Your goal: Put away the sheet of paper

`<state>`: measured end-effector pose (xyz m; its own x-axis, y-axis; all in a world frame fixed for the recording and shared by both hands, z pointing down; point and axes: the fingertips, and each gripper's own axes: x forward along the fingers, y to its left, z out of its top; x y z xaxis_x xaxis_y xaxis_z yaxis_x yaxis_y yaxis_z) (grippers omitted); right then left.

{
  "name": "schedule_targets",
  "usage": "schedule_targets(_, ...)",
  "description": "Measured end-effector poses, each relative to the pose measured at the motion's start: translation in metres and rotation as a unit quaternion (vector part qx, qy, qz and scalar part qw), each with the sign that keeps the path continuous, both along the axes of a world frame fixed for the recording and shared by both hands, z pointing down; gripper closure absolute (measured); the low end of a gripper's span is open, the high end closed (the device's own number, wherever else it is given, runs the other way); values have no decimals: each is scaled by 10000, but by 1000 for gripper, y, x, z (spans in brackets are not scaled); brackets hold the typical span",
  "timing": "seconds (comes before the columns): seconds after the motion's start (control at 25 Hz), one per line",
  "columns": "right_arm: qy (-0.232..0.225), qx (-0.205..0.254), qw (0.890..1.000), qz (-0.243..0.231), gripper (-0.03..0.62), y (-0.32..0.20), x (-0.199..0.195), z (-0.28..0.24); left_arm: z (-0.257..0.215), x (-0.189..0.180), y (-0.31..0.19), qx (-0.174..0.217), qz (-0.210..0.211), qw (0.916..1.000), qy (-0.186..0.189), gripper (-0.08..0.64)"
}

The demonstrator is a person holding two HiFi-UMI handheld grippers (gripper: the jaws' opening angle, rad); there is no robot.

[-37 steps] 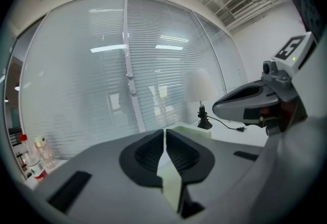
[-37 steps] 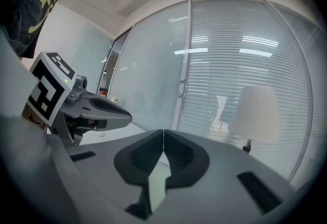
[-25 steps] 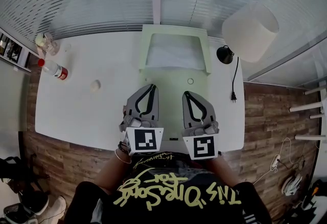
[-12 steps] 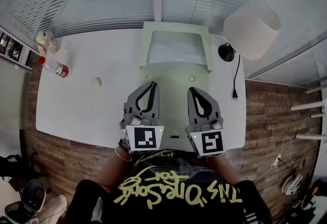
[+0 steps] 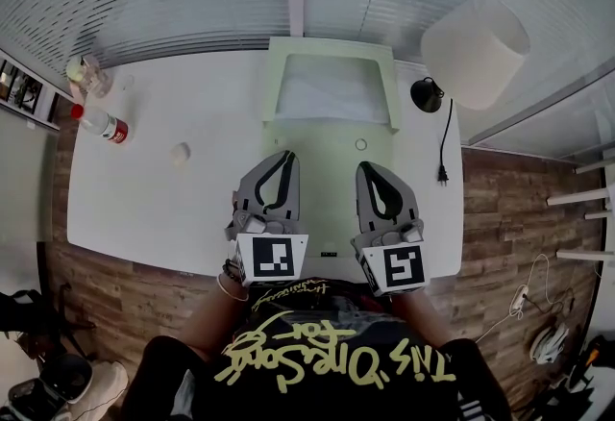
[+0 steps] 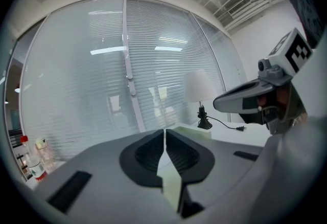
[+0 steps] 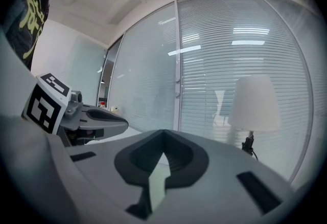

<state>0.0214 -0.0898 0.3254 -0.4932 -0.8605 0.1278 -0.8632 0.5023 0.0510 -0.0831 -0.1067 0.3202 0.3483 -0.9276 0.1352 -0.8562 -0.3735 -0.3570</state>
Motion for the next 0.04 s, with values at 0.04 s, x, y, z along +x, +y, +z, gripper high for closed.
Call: schedule_targets(0.04, 47, -41, 10000, -4, 586, 0, 1, 2, 1, 0, 0, -20, -12, 10000, 18, 541)
